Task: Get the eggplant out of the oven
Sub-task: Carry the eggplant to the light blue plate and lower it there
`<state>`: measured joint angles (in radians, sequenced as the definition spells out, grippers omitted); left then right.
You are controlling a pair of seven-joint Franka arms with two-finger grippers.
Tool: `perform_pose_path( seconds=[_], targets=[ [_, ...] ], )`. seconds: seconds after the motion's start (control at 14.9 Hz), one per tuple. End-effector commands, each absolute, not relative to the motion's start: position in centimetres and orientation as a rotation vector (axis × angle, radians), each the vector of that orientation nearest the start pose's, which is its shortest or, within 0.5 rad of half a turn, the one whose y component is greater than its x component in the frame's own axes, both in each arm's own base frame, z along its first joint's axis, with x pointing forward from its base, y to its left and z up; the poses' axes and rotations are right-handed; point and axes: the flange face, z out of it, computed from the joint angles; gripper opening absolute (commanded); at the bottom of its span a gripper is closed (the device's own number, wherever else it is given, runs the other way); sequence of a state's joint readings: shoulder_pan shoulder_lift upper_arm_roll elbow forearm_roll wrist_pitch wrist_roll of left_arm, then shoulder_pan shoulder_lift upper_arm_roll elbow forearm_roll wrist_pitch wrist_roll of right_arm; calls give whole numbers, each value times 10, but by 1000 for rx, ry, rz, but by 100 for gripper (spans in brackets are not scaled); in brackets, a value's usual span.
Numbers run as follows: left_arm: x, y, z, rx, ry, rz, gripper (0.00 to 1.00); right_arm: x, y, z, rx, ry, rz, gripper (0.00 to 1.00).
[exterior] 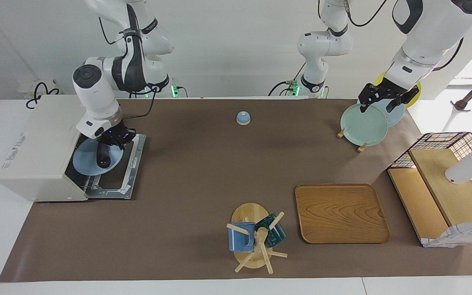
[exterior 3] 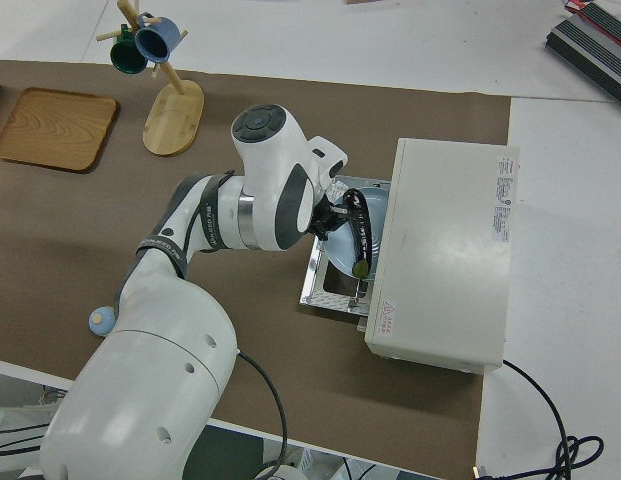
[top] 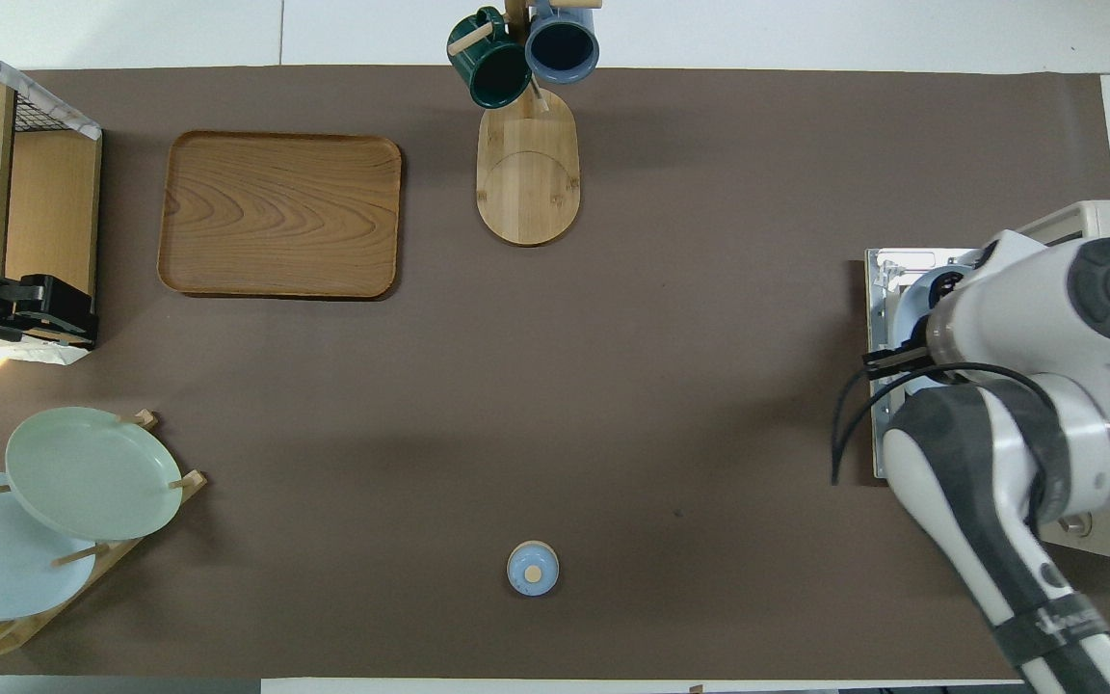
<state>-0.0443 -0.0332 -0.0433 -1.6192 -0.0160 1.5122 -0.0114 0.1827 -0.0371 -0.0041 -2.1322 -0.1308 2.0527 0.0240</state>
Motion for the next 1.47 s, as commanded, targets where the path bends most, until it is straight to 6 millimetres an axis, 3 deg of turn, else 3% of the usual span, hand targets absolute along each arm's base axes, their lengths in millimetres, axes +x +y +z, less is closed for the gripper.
perform_pose_path(
  seconds=[0.0, 0.2, 0.4, 0.47, 0.54, 0.67, 0.87, 0.94, 1.2, 1.34, 1.41],
  targets=[
    [534, -45, 614, -3130, 98, 117, 0, 527, 179, 431, -3304, -267, 61, 0],
    [534, -46, 614, -3131, 98, 115, 0, 527, 273, 432, -3307, -141, 2, 0],
    [535, -45, 613, -3131, 125, 113, 0, 548, 371, 415, -3334, -89, 3, 0],
    [536, -43, 615, -3131, 161, 94, 49, 551, 409, 405, -3331, -39, -20, 0],
    [538, -41, 614, -3130, 211, 89, 99, 552, 432, 396, -3317, -12, -54, 0],
    [538, -42, 614, -3129, 223, 87, 100, 551, 455, 390, -3254, 1, -118, 0],
    [538, -42, 614, -3131, 219, 87, 100, 530, 488, 390, -3177, 8, -150, 0],
    [538, -42, 614, -3129, 219, 87, 100, 519, 495, 375, -3170, -4, -141, 0],
    [538, -43, 614, -3131, 214, 87, 100, 512, 487, 350, -3087, 153, -131, 0],
    [538, -43, 614, -3131, 214, 84, 100, 524, 475, 356, -3111, 125, -123, 13],
    [538, -43, 614, -3131, 214, 84, 100, 530, 473, 370, -3122, 121, -126, 14]
  ],
)
